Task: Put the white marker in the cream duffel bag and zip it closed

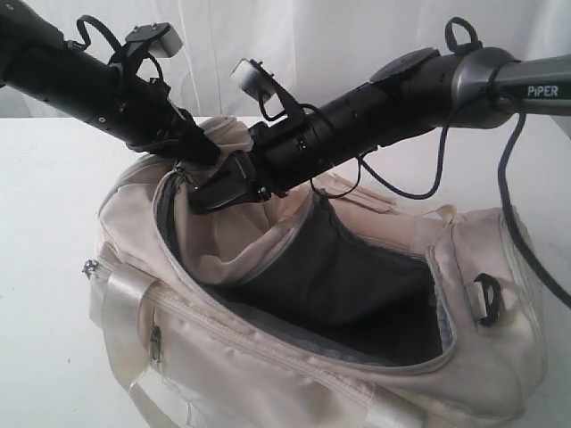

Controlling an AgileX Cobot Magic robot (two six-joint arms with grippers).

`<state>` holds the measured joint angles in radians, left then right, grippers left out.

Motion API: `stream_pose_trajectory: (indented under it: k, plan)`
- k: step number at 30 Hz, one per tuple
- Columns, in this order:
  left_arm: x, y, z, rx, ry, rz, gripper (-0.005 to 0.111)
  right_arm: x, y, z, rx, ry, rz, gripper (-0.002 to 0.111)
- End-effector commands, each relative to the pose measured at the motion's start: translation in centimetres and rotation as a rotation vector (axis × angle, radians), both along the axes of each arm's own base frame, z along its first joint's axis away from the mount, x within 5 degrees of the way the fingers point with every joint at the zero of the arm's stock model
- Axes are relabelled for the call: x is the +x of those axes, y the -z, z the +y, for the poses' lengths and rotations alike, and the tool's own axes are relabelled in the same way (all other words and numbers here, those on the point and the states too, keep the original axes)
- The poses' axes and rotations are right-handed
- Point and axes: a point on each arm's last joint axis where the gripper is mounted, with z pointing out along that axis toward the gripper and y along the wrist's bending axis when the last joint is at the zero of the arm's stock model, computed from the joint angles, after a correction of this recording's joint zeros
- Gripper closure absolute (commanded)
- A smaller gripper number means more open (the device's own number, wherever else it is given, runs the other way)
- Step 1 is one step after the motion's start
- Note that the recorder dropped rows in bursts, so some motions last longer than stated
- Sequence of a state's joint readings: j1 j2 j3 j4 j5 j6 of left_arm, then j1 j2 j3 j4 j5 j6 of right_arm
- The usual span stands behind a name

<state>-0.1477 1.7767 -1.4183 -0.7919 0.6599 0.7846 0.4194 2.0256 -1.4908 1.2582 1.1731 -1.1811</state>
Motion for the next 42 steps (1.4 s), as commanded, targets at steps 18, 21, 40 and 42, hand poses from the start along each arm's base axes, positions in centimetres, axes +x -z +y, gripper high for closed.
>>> stream_pose_trajectory:
  k: [18, 21, 40, 42]
  plan:
    - [0.3, -0.6, 0.1, -0.021, -0.037, -0.035, 0.107, -6.1, -5.9, 2.9, -0.030, -0.125, 0.018, 0.104]
    - [0.3, -0.6, 0.2, -0.021, -0.040, -0.036, 0.107, -6.8, -5.9, 3.5, -0.048, -0.141, 0.032, 0.104]
    - [0.4, -0.5, 0.3, -0.013, -0.041, -0.040, 0.107, -13.6, -6.7, -2.9, -0.445, -0.079, 0.005, 0.104]
    - [0.4, -0.5, 0.3, -0.013, -0.041, -0.040, 0.107, -14.4, -7.4, -3.9, -0.468, -0.058, -0.020, 0.104]
